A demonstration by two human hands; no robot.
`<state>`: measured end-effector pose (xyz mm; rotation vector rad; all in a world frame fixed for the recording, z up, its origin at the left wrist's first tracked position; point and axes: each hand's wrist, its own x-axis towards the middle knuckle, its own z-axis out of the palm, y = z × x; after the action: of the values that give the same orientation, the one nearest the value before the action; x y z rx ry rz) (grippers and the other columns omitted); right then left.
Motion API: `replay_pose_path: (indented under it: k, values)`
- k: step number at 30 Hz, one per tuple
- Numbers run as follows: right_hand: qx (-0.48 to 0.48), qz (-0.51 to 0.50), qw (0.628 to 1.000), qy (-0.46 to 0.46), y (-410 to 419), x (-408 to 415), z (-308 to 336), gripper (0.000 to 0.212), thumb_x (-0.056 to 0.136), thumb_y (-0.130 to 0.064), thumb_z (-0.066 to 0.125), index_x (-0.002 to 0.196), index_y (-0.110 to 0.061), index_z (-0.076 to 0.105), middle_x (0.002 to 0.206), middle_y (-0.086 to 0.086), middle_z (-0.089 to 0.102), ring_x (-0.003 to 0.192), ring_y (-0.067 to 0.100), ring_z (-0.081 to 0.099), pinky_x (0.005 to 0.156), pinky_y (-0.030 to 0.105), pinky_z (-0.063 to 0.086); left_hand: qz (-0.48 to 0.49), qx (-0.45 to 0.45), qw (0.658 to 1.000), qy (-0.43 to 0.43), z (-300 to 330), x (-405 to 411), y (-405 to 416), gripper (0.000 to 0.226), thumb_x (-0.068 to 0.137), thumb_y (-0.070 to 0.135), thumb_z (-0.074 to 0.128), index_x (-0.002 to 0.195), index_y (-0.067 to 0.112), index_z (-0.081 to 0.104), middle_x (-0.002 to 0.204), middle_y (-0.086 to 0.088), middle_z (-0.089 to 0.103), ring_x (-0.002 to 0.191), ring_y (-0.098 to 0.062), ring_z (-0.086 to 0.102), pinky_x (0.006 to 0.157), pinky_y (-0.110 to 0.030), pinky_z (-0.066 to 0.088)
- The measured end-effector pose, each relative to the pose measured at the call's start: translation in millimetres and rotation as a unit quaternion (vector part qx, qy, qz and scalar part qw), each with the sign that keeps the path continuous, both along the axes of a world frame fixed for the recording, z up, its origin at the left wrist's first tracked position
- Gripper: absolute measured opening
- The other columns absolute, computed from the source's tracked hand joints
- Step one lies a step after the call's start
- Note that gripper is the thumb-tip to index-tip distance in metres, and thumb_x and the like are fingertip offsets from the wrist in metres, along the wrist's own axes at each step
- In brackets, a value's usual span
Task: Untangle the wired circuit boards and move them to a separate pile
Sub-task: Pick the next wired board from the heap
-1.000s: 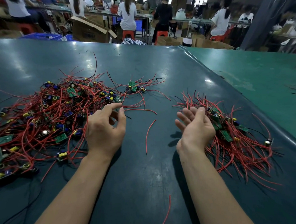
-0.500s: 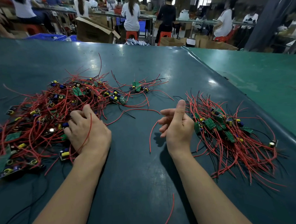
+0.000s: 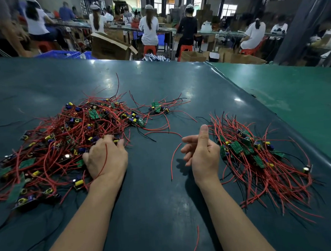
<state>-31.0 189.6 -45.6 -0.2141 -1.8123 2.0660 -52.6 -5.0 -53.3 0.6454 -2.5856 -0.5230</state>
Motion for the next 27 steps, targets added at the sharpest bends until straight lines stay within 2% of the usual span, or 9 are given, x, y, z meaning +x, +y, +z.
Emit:
replay_pose_path:
  k: [3, 8, 12, 16, 19, 24, 27]
  values:
    - [0.004, -0.005, 1.000, -0.006, 1, -2, -1, 0.067, 0.095, -0.062, 0.036, 0.072, -0.008, 0.068, 0.049, 0.004, 0.061, 0.036, 0.013, 0.050, 0.033, 0.019, 0.036, 0.009, 0.007, 1.000, -0.011, -1, -3, 0, 0.032, 0.098, 0.041, 0.050, 0.112, 0.018, 0.067, 0.108, -0.014, 0.067, 0.101, -0.035, 0.062, 0.092, -0.043, 0.035]
    - [0.015, -0.003, 1.000, -0.011, 1, -3, -4, 0.063, 0.099, -0.056, 0.037, 0.069, -0.010, 0.068, 0.049, 0.003, 0.061, 0.036, 0.014, 0.050, 0.036, 0.019, 0.035, -0.006, 0.007, 1.000, 0.012, -2, 2, -1, 0.030, 0.090, 0.043, 0.063, 0.104, 0.019, 0.074, 0.106, -0.012, 0.064, 0.098, -0.035, 0.060, 0.091, -0.044, 0.037]
    - [0.023, -0.002, 1.000, -0.015, 0, -5, -3, 0.061, 0.100, -0.055, 0.038, 0.068, -0.012, 0.068, 0.049, 0.003, 0.061, 0.037, 0.014, 0.049, 0.040, 0.021, 0.037, -0.012, 0.022, 0.996, 0.080, 1, 9, 4, 0.023, 0.082, 0.038, 0.066, 0.095, 0.019, 0.068, 0.101, -0.010, 0.065, 0.100, -0.035, 0.057, 0.089, -0.045, 0.036]
    - [0.031, -0.004, 0.999, -0.019, 0, -2, -2, 0.057, 0.100, -0.052, 0.042, 0.066, -0.014, 0.067, 0.050, 0.003, 0.061, 0.038, 0.014, 0.049, 0.044, 0.023, 0.037, -0.034, 0.063, 0.993, 0.093, 4, 13, 4, 0.016, 0.078, 0.034, 0.067, 0.090, 0.025, 0.060, 0.084, -0.005, 0.069, 0.090, -0.031, 0.061, 0.089, -0.041, 0.033]
    - [0.034, -0.005, 0.999, -0.015, 1, -2, -2, 0.056, 0.100, -0.051, 0.043, 0.066, -0.014, 0.068, 0.051, 0.003, 0.062, 0.038, 0.014, 0.049, 0.043, 0.022, 0.037, -0.043, 0.061, 0.985, 0.156, 4, 14, 3, 0.016, 0.076, 0.020, 0.069, 0.089, 0.022, 0.059, 0.085, -0.003, 0.067, 0.095, -0.033, 0.056, 0.087, -0.044, 0.033]
    - [0.052, 0.002, 0.999, -0.014, -2, -2, -2, 0.055, 0.100, -0.049, 0.045, 0.065, -0.013, 0.068, 0.050, 0.002, 0.061, 0.039, 0.014, 0.050, 0.042, 0.020, 0.038, -0.076, 0.041, 0.968, 0.237, 7, 20, 6, 0.023, 0.078, 0.035, 0.079, 0.087, 0.019, 0.064, 0.079, 0.000, 0.064, 0.088, -0.031, 0.057, 0.082, -0.042, 0.034]
    - [0.059, 0.005, 0.998, -0.012, -4, -2, -1, 0.053, 0.101, -0.046, 0.046, 0.065, -0.014, 0.068, 0.049, 0.002, 0.061, 0.039, 0.013, 0.050, 0.043, 0.021, 0.040, -0.092, -0.016, 0.934, 0.346, 11, 23, 9, 0.017, 0.082, 0.025, 0.076, 0.092, 0.015, 0.066, 0.080, -0.003, 0.065, 0.083, -0.028, 0.052, 0.076, -0.039, 0.033]
